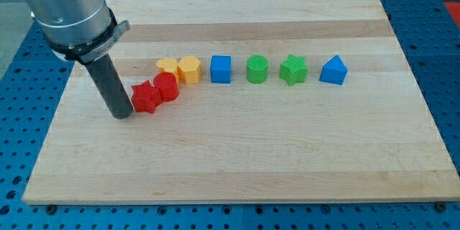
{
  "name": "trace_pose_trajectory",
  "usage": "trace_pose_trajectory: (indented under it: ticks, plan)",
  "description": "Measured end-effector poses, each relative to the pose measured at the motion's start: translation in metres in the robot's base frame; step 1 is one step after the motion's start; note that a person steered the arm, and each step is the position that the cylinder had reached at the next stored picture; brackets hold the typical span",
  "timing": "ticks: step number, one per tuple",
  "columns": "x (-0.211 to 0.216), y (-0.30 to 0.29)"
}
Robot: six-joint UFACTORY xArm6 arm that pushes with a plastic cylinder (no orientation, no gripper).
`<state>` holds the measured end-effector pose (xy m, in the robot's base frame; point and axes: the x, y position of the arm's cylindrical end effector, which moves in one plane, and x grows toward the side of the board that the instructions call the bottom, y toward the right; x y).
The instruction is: Move the red star and red circle to the yellow hexagon
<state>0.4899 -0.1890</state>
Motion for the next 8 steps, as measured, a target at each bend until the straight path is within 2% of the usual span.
trace_pose_trajectory:
  ticks: [2, 3, 5, 8]
  plan:
    - [0.008, 0.015]
    - [0.016, -0.011]
    - [-0.011, -0.029]
    - [-0.011, 0.041]
